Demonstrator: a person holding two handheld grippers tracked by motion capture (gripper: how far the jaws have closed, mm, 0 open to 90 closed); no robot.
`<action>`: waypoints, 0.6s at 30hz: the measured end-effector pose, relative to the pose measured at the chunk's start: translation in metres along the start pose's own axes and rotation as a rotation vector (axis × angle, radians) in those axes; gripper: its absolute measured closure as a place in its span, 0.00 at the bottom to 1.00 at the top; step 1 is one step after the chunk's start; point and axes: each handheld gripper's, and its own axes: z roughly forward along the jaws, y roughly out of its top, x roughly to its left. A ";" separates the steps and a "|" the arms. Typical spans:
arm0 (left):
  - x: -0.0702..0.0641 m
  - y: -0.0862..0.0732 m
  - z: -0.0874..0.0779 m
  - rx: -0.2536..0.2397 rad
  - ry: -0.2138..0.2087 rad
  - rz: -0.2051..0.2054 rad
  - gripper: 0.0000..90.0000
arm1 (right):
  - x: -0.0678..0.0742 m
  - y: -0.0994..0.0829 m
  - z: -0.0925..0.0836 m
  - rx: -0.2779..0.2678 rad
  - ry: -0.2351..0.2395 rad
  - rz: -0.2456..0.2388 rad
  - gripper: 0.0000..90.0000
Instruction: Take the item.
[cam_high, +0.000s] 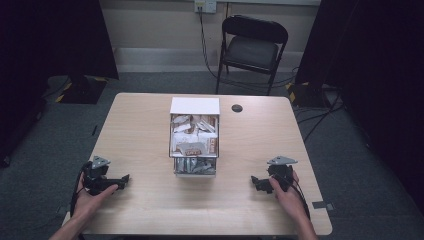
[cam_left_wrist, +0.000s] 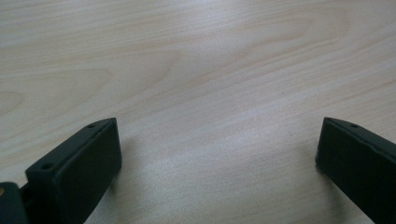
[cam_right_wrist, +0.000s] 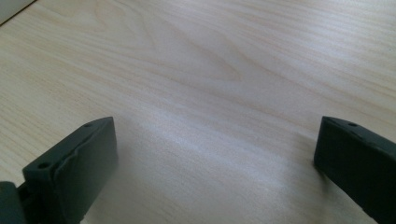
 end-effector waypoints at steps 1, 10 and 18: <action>0.000 0.000 0.000 0.000 0.001 0.000 0.00 | 0.000 0.000 0.000 0.000 0.000 0.000 0.00; 0.000 0.000 0.000 -0.002 0.003 -0.004 0.00 | 0.000 0.000 0.000 0.000 -0.002 0.001 0.00; 0.003 0.002 -0.004 -0.015 -0.001 -0.032 0.10 | 0.000 0.000 0.000 0.000 -0.003 0.002 0.00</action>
